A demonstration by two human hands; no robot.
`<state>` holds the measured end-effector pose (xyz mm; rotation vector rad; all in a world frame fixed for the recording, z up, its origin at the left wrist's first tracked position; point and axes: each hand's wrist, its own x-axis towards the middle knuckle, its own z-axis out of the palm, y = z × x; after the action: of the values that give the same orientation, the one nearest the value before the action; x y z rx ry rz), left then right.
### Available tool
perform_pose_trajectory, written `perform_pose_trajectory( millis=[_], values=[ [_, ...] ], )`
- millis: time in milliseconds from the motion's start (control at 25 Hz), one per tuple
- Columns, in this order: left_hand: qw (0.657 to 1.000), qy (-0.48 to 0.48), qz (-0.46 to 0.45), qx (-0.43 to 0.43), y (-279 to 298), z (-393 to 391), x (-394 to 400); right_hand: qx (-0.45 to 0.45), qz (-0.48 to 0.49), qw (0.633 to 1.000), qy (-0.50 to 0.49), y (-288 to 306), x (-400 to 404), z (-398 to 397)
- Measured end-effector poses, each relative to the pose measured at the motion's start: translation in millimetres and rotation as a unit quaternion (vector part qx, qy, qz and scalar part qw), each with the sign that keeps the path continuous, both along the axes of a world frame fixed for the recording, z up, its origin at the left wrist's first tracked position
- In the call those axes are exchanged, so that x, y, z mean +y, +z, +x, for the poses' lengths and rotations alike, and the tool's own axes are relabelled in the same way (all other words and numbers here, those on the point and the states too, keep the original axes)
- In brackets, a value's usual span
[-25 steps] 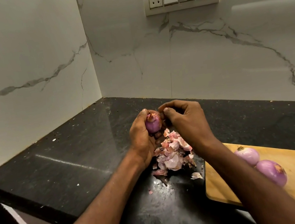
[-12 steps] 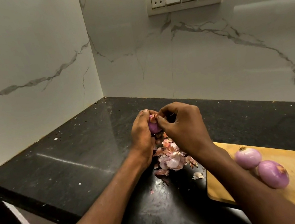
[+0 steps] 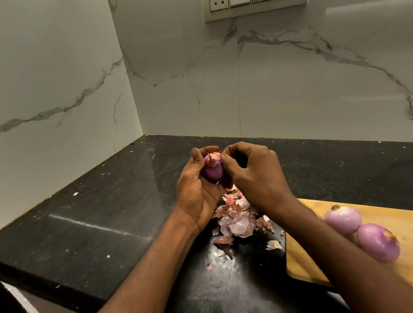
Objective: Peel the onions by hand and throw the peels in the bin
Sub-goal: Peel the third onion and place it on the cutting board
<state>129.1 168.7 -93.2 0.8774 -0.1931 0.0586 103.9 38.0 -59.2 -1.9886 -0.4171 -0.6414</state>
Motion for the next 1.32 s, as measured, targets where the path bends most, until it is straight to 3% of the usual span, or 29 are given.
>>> perform_pose_trajectory(
  millis=[400,600,720,840,1040,1320],
  values=[
    [0.999,-0.012,-0.015,0.034,-2,4,3,0.143,0.165,0.971,0.093,0,1,-4],
    [0.998,-0.026,-0.042,0.037,1,3,6,0.224,0.352,0.892,0.176,11,0,-6],
    [0.999,-0.027,-0.006,0.026,0,2,6,0.187,0.292,0.928,0.135,6,2,-5],
    [0.999,-0.007,0.021,0.027,0,3,4,0.037,0.098,0.994,-0.004,-3,0,-1],
    [0.999,0.008,0.046,0.003,-3,4,4,-0.123,-0.082,0.989,-0.023,-7,-1,-4],
    [0.99,0.016,0.137,-0.019,-3,0,-2,-0.142,-0.143,0.979,-0.043,-10,-2,0]
  ],
)
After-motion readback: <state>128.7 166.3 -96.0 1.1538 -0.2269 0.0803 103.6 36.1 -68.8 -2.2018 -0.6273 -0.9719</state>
